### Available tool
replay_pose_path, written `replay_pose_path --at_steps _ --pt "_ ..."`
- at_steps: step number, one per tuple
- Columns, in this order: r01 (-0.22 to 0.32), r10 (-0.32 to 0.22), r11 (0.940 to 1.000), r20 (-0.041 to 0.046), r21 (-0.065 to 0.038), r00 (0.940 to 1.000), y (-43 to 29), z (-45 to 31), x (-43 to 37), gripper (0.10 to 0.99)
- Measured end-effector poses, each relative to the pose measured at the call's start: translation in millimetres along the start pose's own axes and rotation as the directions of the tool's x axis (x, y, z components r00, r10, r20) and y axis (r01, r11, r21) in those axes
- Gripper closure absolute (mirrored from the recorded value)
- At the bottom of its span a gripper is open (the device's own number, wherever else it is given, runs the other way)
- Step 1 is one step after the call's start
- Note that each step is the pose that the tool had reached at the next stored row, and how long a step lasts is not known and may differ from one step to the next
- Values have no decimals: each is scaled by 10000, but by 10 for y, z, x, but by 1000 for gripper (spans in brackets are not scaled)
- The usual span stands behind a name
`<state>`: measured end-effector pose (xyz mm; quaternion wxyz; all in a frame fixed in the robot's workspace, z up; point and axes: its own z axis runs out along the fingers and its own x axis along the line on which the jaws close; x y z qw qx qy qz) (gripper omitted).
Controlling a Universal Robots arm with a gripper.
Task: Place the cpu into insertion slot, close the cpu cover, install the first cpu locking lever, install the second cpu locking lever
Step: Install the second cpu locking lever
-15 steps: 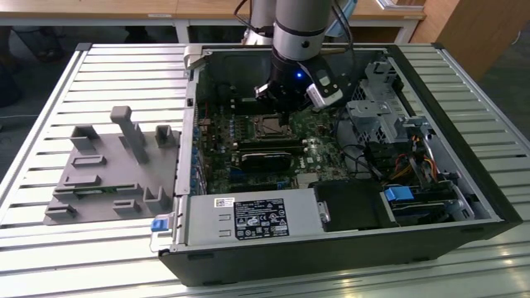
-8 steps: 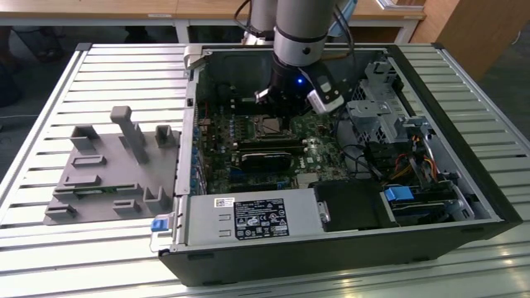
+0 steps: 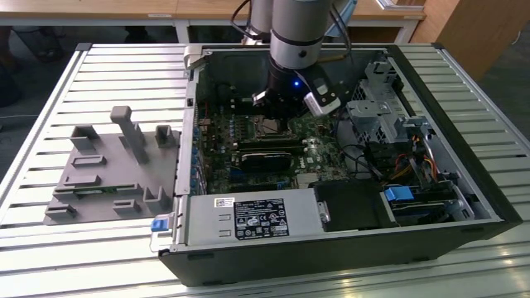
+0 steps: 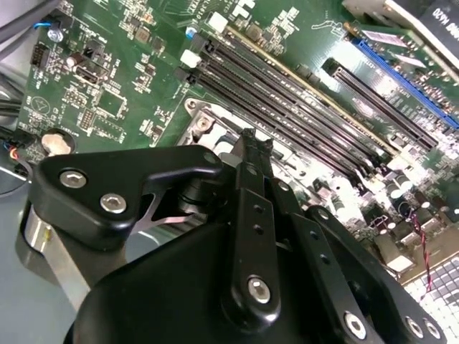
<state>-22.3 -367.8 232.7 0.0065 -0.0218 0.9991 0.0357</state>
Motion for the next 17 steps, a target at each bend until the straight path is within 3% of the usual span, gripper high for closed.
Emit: replay_pose_path --at_steps 4,8,13,17 --pt "4 -4 10000 5 -14 10000 -30 4 46 980" --pt "7 -7 10000 9 -29 10000 -31 10 146 980" --pt "13 -13 10000 8 -41 10000 -33 74 212 980" --pt "14 -14 9998 14 -188 10000 -54 106 224 980"
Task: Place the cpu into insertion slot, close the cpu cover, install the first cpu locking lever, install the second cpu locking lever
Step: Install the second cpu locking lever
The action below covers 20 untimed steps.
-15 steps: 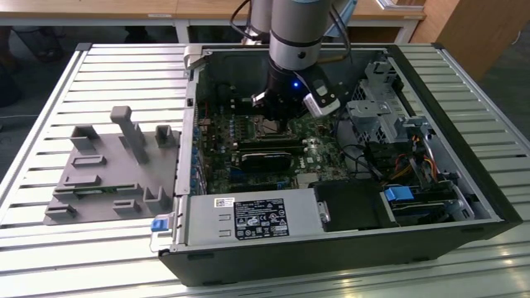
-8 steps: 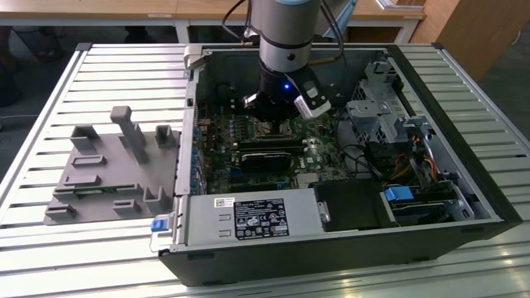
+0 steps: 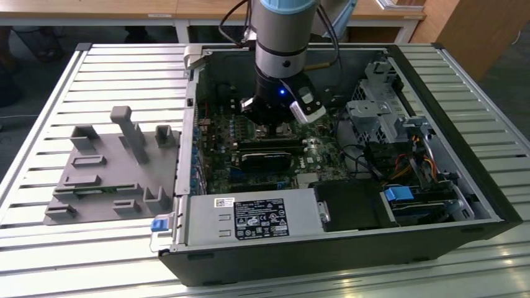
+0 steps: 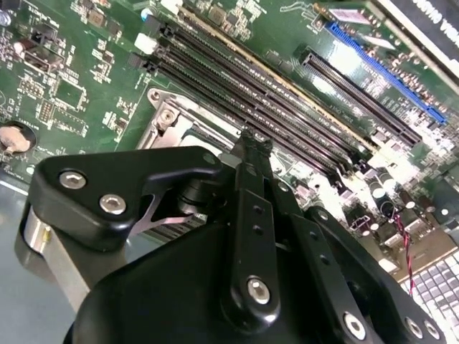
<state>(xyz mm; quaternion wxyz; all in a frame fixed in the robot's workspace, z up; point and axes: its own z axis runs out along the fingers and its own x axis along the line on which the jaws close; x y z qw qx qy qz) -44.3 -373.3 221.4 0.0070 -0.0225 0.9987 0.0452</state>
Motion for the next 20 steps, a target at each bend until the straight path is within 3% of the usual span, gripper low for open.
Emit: replay_pose_path --at_steps 3,8,11,16,20 --pt "-4 4 9999 9 -163 10000 -24 0 21 980" --pt "-4 4 9994 17 -341 10000 -62 -3 83 980" --pt "-4 5 9992 20 -389 10000 -73 9 111 980" --pt "-5 6 9991 20 -415 10000 -81 89 128 980" --pt "-7 9 9979 30 -653 10000 -118 91 145 980"
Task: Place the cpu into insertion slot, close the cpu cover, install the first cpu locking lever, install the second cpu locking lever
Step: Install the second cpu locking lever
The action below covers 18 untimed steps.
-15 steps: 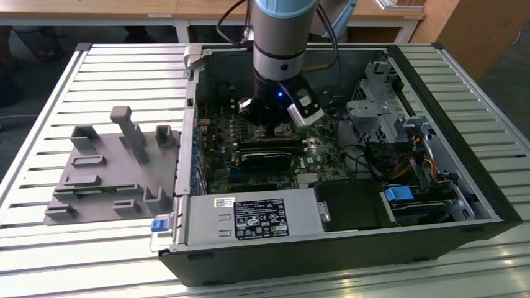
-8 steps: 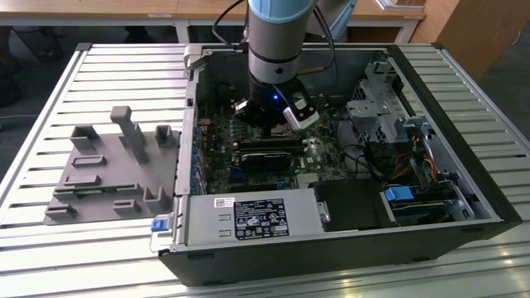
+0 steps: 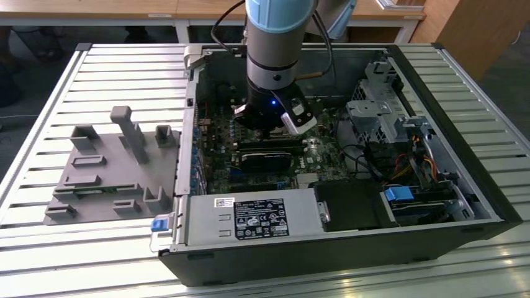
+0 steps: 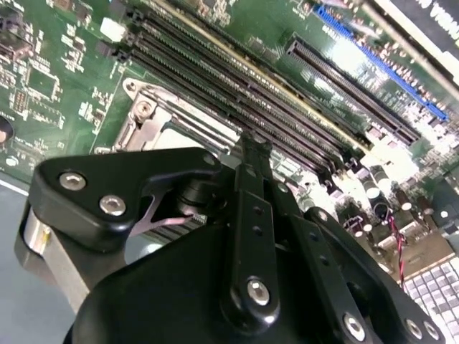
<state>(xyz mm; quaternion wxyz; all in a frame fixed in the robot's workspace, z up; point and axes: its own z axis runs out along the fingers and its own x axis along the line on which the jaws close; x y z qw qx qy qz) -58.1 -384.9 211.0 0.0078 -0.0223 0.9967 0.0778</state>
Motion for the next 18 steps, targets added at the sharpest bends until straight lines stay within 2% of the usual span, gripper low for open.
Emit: replay_pose_path --at_steps 2,5,11,18 --pt "-2 2 9999 6 -120 10000 -24 -4 16 980" --pt "-3 3 9998 10 -205 10000 -38 -7 45 980" --pt "-3 4 9996 15 -283 10000 -44 0 93 980" --pt "-5 5 9994 17 -357 10000 -53 54 99 980"
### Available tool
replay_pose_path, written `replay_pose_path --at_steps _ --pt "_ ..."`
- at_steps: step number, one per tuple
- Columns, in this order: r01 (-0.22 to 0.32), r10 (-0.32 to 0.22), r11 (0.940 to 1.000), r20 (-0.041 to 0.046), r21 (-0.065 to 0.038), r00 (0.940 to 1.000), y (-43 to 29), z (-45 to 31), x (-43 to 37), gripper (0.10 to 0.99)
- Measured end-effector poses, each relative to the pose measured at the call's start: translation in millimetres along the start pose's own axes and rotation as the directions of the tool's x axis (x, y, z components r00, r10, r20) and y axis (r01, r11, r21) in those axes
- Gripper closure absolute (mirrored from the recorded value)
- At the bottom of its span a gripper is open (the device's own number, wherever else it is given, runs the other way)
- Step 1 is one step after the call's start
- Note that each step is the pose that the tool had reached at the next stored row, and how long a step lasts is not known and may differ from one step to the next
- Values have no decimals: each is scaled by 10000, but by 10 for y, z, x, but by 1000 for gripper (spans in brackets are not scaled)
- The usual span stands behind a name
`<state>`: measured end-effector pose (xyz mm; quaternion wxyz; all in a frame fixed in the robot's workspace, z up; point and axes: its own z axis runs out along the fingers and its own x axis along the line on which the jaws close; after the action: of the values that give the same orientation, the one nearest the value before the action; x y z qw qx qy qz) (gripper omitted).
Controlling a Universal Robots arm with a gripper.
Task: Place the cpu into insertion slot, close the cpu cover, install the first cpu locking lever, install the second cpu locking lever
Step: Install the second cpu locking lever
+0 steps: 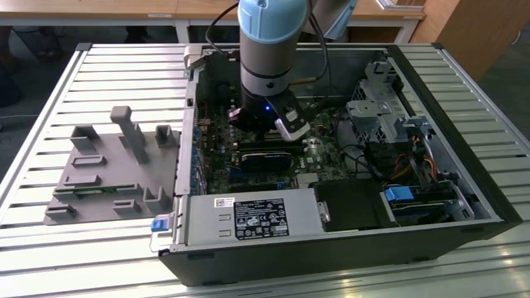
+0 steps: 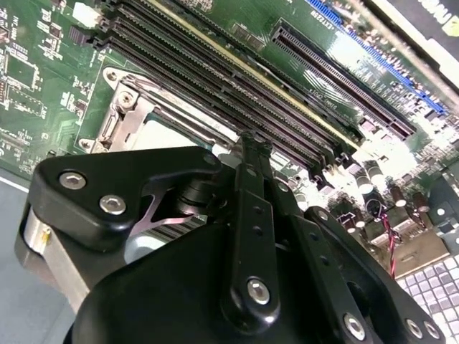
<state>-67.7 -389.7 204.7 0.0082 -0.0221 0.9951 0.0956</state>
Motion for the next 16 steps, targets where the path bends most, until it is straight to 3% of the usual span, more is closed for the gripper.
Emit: replay_pose_path --at_steps 14,16 --pt "4 -3 9998 31 -175 10000 -43 15 85 980" --pt "5 -4 9997 41 -248 10000 -49 27 88 980"
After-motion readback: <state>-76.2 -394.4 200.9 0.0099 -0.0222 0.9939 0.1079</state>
